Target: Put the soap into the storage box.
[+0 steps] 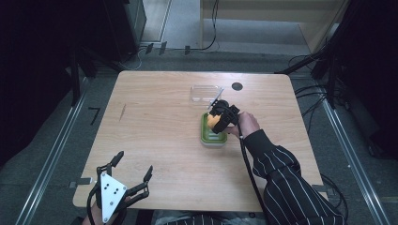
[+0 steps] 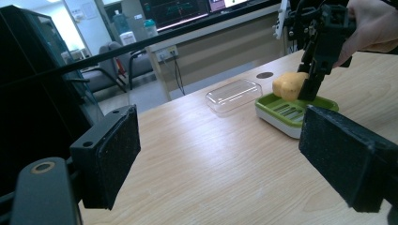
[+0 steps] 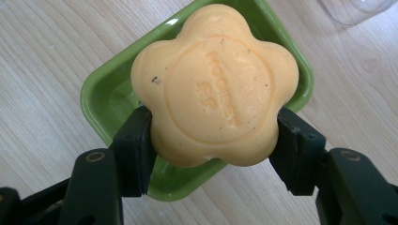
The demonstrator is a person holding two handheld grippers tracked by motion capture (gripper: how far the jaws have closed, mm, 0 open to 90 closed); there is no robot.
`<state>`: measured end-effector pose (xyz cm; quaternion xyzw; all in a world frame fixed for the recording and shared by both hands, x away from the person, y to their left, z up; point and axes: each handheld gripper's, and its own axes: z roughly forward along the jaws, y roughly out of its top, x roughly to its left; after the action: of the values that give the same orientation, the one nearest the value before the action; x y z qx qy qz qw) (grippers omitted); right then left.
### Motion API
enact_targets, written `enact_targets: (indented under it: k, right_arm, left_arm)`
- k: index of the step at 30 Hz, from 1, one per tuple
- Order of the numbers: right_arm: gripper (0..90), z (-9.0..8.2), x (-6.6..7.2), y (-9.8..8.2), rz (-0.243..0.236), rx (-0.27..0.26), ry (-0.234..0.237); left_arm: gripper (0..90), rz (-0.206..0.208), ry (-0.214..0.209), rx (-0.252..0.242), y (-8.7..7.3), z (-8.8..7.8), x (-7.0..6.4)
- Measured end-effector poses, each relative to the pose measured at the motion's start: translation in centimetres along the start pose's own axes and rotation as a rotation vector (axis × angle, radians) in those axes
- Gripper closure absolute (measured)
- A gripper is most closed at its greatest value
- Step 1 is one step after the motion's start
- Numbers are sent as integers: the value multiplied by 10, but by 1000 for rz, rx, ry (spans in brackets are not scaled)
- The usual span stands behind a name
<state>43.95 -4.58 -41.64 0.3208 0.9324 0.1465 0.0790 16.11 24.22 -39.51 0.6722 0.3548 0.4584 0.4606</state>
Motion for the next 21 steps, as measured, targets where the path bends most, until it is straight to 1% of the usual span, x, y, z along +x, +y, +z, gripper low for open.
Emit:
enact_targets:
  k: [9,13,21]
  right_arm:
    - [396,11,2,4,-16,19,0]
    - [396,15,2,5,-10,26,1]
    - [396,19,1,4,-13,38,1]
  left_arm:
    - [130,-4,6,2,0,-2,1]
    - [130,-2,7,4,0,-2,1]
    - [130,-3,8,3,0,-2,1]
